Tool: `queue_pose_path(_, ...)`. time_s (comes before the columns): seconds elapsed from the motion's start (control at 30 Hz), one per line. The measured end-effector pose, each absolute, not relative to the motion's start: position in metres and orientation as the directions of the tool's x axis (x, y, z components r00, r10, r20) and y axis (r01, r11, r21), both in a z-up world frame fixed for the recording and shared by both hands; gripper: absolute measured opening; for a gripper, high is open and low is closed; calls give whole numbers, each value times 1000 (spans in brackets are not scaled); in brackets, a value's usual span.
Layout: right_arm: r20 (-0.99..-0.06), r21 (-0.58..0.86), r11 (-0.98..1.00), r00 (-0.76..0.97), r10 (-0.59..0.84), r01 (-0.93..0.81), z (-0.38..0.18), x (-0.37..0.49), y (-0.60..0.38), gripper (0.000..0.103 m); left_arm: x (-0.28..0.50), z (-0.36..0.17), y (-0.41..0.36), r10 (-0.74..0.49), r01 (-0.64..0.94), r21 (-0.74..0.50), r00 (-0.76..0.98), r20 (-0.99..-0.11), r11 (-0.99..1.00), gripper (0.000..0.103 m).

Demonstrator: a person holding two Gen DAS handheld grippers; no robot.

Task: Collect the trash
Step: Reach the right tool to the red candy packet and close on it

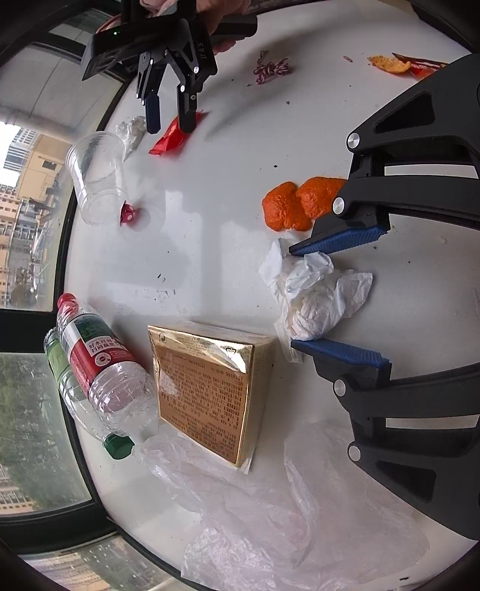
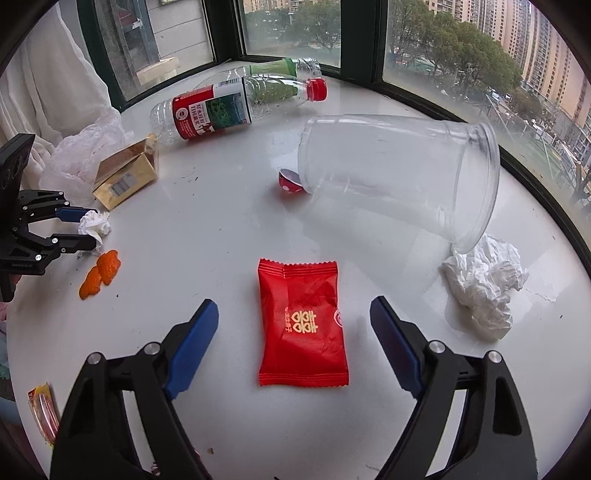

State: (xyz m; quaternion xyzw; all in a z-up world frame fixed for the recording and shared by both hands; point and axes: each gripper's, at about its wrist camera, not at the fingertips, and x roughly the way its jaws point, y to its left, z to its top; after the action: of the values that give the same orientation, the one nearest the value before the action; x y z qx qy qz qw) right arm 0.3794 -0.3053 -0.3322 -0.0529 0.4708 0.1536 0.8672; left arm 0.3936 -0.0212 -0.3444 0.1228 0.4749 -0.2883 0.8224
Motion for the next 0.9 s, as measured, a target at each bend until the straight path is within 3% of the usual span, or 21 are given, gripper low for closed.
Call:
queue_pose_path(0.07, -837, 52, 948, 505, 213, -315, -334, 381, -304, 77, 395, -344, -23, -355, 592, -67, 386, -852, 803, 38)
queue_pose_path(0.2, -840, 48, 950, 501, 206, -310, -337, 383, -302, 66, 398, -344, -26, -363, 598, -72, 381, -850, 798, 32)
queue_pose_path(0.33, -840, 56, 951, 501, 210, -304, -338, 385, -304, 46, 398, -343, -28, -377, 607, -87, 368, -850, 790, 32)
queue_pose_path(0.43, -839, 66, 953, 501, 213, -295, -337, 388, -307, 38, 396, -343, -32, -382, 612, -91, 364, -849, 786, 32)
queue_pose_path(0.9, -815, 110, 945, 516, 264, -309, -307, 374, -299, 33, 383, -316, -43, -426, 610, -126, 376, -823, 783, 31)
